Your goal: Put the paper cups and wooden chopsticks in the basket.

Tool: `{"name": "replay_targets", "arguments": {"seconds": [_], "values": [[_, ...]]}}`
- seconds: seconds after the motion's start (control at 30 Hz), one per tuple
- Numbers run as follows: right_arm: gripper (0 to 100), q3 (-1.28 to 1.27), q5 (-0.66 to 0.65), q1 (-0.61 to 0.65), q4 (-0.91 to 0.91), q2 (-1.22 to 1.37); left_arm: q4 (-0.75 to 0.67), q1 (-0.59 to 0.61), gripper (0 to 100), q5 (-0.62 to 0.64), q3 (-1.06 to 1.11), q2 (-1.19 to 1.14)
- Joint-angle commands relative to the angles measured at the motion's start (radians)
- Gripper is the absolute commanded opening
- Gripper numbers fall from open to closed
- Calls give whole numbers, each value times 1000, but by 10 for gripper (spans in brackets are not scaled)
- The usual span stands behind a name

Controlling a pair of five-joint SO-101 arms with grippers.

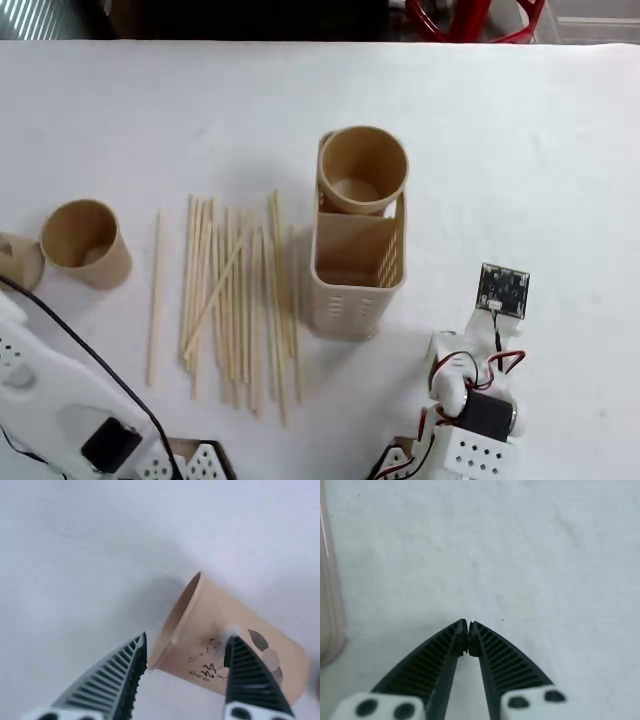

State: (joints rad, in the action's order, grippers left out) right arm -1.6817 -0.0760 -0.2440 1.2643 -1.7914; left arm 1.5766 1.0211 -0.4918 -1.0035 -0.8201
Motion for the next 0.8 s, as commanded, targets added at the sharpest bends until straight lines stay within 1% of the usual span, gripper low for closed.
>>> {"name": "replay_targets", "arguments": {"seconds": [0.0, 0.17, 0.3, 0.4, 0.5, 0.67, 0.77], "values": [[19, -9, 0, -5, 5, -7, -12, -7, 256, -11, -15, -8], [19, -9, 0, -5, 5, -7, 2, -15, 256, -9, -12, -58], [19, -9, 0, -5, 5, -7, 110, -35, 256, -12, -14, -84], [19, -9, 0, -5, 5, -7, 167, -31, 256, -28, -15, -84], [19, -9, 0, -5, 5, -7, 209, 13, 254, -77, -15, -82], [19, -9, 0, -5, 5, -7, 213, 131, 254, -187, 2, -79], [19, -9, 0, -5, 5, -7, 213, 189, 255, -275, 126, -54]]}}
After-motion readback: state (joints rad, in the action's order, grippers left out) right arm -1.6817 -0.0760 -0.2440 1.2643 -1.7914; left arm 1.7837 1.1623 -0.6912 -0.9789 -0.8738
